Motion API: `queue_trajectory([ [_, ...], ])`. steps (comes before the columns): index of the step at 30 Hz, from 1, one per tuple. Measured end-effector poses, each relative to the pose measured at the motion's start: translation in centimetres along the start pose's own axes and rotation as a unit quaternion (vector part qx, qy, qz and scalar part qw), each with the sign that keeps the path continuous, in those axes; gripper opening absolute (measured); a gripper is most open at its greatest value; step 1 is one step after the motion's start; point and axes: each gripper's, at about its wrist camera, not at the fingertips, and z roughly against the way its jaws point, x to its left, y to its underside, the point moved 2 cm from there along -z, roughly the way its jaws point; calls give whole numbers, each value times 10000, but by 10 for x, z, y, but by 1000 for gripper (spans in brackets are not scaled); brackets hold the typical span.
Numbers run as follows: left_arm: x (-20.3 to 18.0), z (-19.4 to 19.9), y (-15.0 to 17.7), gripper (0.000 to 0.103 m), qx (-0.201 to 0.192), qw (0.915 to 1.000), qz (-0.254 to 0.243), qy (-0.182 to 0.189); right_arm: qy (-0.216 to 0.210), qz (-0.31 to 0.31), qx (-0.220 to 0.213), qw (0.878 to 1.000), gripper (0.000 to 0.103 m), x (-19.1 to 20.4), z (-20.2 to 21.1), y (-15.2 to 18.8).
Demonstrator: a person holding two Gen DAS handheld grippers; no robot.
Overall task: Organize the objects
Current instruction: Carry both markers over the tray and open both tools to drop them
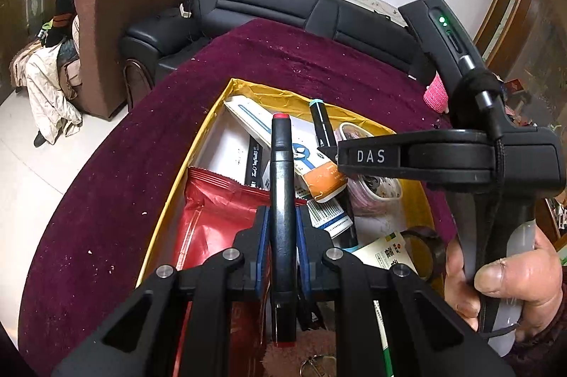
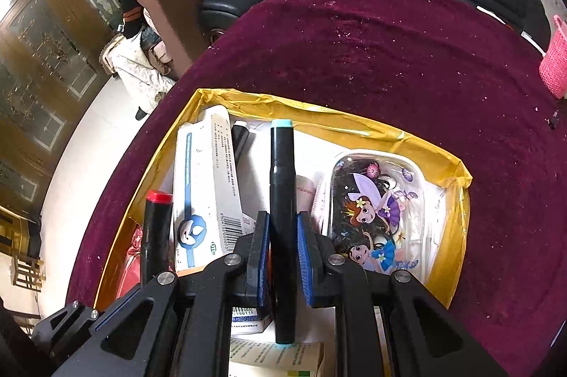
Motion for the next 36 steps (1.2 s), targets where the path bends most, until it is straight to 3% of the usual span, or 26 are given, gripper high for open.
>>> queue_trajectory([
  [18, -6, 10, 1, 14, -221, 9993, -208, -209, 15, -19, -108, 9999, 17, -3, 8, 1],
  [24, -7, 16, 3, 15, -329, 9988, -269, -255, -195, -177, -180, 9995, 20, -5, 17, 5],
  [27, -10, 21, 3, 26, -398, 9985, -296, -236, -194, -173, -242, 9994, 27, -5, 24, 8],
  [29, -12, 26, 4, 42, -460, 9982, -298, -233, -252, -221, -300, 9990, 32, -7, 32, 11],
  [36, -22, 38, 10, 48, -567, 9973, -398, -234, -367, -295, -523, 9975, 50, -13, 58, 27],
])
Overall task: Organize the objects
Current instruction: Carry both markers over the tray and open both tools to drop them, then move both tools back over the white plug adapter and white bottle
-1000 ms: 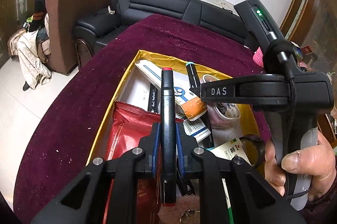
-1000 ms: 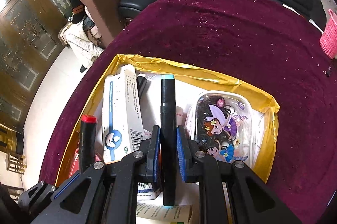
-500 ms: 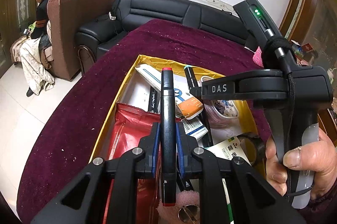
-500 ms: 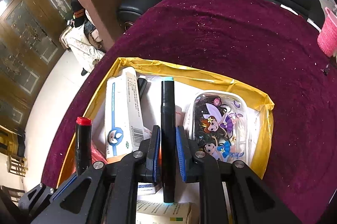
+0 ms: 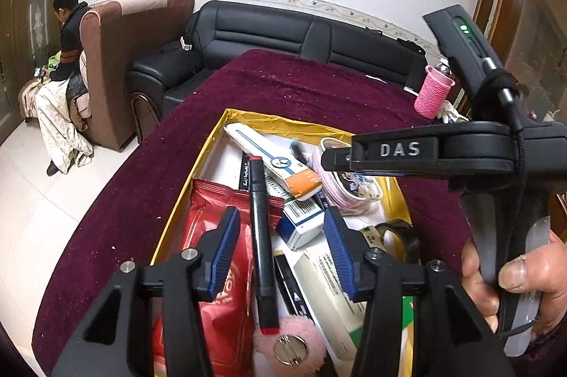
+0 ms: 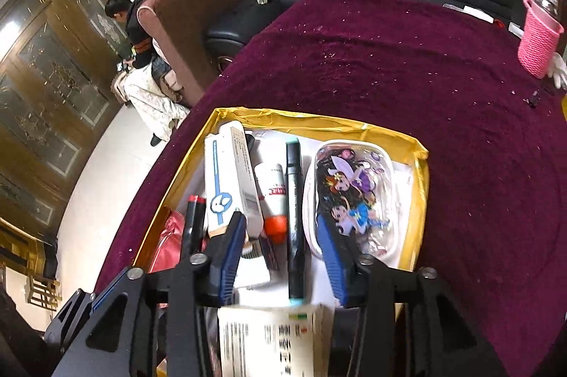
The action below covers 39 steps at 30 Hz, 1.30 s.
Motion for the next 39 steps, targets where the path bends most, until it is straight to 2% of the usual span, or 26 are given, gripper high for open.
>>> queue_trajectory([
  [6, -11, 14, 5, 55, -80, 9999, -74, -36, -73, -94, -127, 9998, 58, -8, 21, 16],
  [11, -25, 28, 8, 71, -188, 9996, -185, -89, -131, -218, -205, 9995, 61, -20, 34, 30],
  [20, -61, 47, 18, 82, -301, 9979, -556, -120, -172, -509, -327, 9980, 64, -50, 59, 56],
  [29, -97, 64, 25, 86, -442, 9942, -967, -180, -150, -740, -606, 9953, 74, -83, 92, 82],
  [39, -150, 63, 36, 88, -412, 9874, -1526, -40, 78, -1336, -935, 9866, 78, -163, 138, 115],
])
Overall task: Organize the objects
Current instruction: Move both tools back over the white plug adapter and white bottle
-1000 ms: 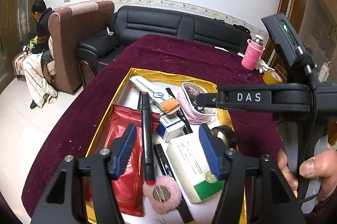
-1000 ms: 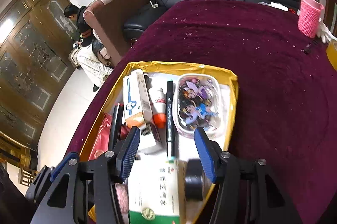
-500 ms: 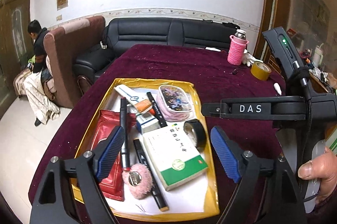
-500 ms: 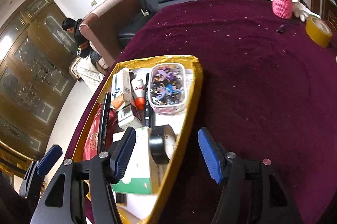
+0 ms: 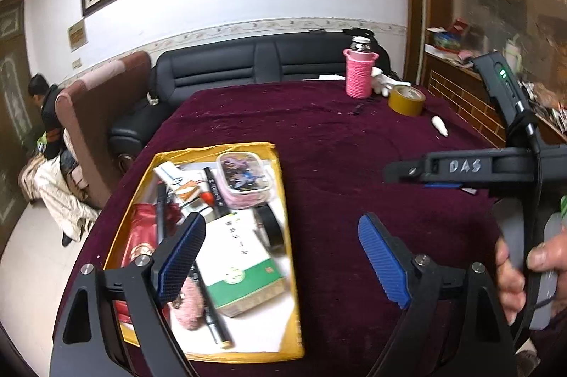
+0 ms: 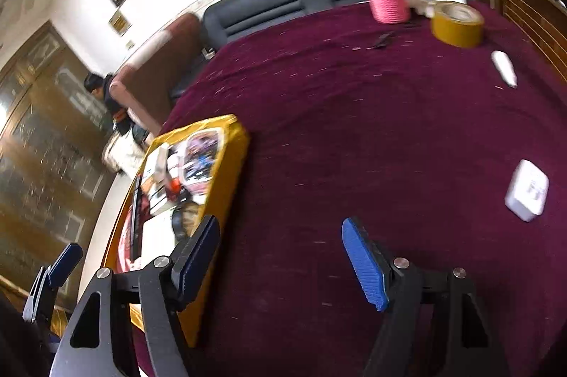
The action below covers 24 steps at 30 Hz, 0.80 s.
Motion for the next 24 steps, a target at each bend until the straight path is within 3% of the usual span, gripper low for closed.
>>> queue_trajectory([
  [9, -47, -9, -2, 90, 112, 9987, -474, 156, 235, -804, -376, 9958, 82, -92, 44, -1],
  [17, -70, -27, -2, 90, 374, 9966, -609, 399, 505, -1488, -524, 9862, 85, -168, 68, 6],
  [24, -87, -50, -1, 90, 666, 9939, -625, 611, 994, -1557, -512, 9815, 86, -203, 62, 10],
])
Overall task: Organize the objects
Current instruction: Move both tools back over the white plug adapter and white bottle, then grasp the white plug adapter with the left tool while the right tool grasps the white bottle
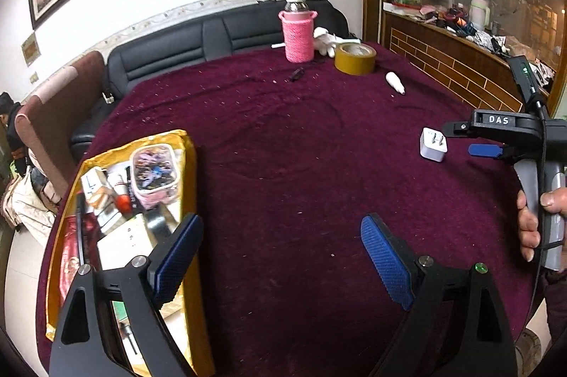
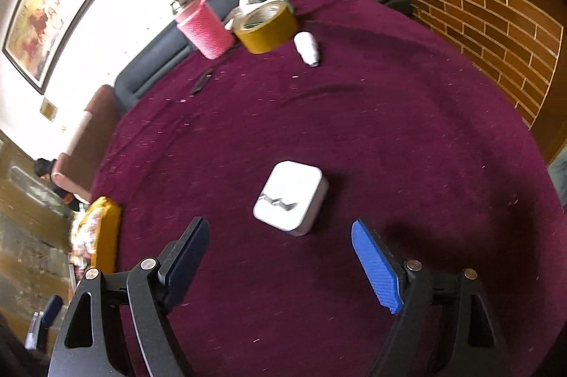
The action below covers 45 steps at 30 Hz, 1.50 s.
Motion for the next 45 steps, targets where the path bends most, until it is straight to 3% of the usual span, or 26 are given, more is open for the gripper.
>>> queue_trajectory([
  [6, -4, -22, -6, 90, 244, 9995, 113, 167, 132, 132, -3, 9998, 87, 0, -22, -12],
  [9, -5, -30, -7, 90, 270, 9991, 196, 281, 279, -26, -278, 9992, 87, -6, -20, -36],
  [12, -7, -35, -8, 90, 251, 9977, 373, 511, 636, 27, -508, 9967, 87, -11, -28, -76],
  [17, -12, -43, -11, 90, 258, 9950, 410, 874, 1185, 543, -152, 9914, 87, -6, -80, -129],
  [23, -16, -57, -21, 90, 316, 9912, 306, 1247, 1871, 951, -118, 9776, 86, -10, -131, -175],
  [24, -18, -60, -23, 90, 310, 9908, 279, 1291, 1906, 954, -85, 9770, 79, -13, -138, -181],
  [26, -23, -68, -27, 90, 336, 9893, 244, 1398, 1837, 840, 108, 9793, 40, -20, -153, -190],
  [27, -27, -72, -29, 90, 376, 9882, 242, 1467, 1800, 765, 212, 9805, 28, -24, -159, -191],
  [33, -55, -99, -45, 90, 606, 9788, 276, 1937, 1671, 996, 236, 9806, 28, -26, -142, -174],
  [39, -118, -115, -65, 90, 427, 9720, -297, 2292, 1221, 930, 293, 9877, 28, -45, -80, -131],
  [45, -188, -139, -81, 90, 197, 9732, -1224, 1935, 770, 463, 218, 9957, 29, -78, -23, -95],
])
